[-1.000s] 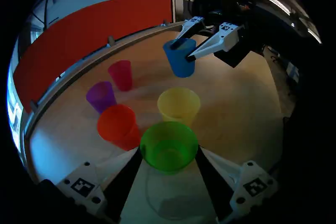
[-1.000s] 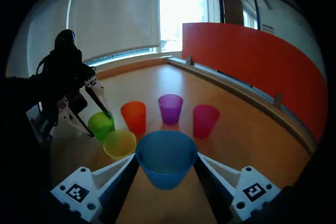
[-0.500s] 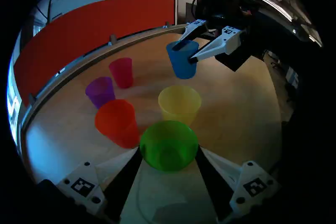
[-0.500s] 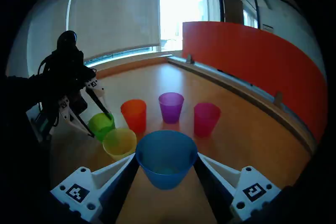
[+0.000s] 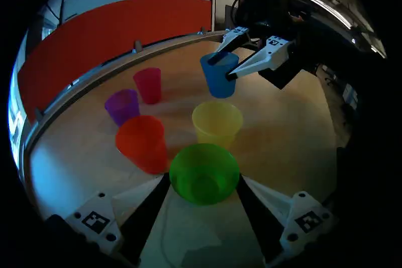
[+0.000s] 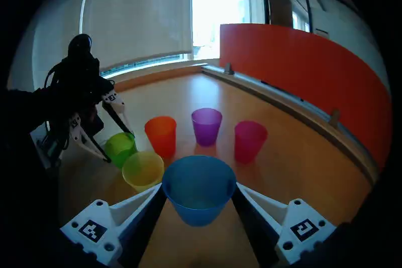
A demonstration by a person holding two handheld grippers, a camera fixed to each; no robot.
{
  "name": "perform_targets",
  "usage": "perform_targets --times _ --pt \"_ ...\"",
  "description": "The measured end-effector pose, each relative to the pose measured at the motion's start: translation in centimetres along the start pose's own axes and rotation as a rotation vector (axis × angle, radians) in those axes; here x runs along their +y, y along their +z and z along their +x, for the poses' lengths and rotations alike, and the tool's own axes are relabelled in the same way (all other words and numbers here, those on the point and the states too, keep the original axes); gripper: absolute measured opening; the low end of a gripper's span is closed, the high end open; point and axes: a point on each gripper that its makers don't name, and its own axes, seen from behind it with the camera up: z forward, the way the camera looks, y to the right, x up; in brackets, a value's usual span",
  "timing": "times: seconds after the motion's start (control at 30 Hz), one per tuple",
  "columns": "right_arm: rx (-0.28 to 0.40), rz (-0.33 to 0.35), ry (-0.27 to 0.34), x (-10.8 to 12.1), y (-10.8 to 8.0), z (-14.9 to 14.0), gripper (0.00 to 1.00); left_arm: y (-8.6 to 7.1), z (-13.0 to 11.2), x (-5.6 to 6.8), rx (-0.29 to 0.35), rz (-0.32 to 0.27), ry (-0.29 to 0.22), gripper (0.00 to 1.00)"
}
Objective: Pour water
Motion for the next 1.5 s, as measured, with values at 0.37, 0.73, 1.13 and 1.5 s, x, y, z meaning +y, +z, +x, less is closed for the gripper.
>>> perform_targets --times 0.37,0.73,1.13,1.5 --pt "-0.016 -0.004 -0.003 0.0 0.8 -0.7 0.91 -0.8 -0.9 0.2 -0.022 0.005 0.013 0.98" --pt "-0.056 -0.001 0.007 0.2 1.8 -2.3 0.91 -2.0 -2.6 1.1 -0.054 0.016 0.024 0.98" --pt "-0.072 0.000 -0.008 0.2 2.7 -3.3 0.91 -3.3 -2.7 0.6 -0.028 0.047 0.003 0.98" --pt "-0.079 -0.007 -0.016 0.2 3.0 -3.9 0.91 -3.7 -3.2 0.5 -0.024 0.060 -0.014 0.98"
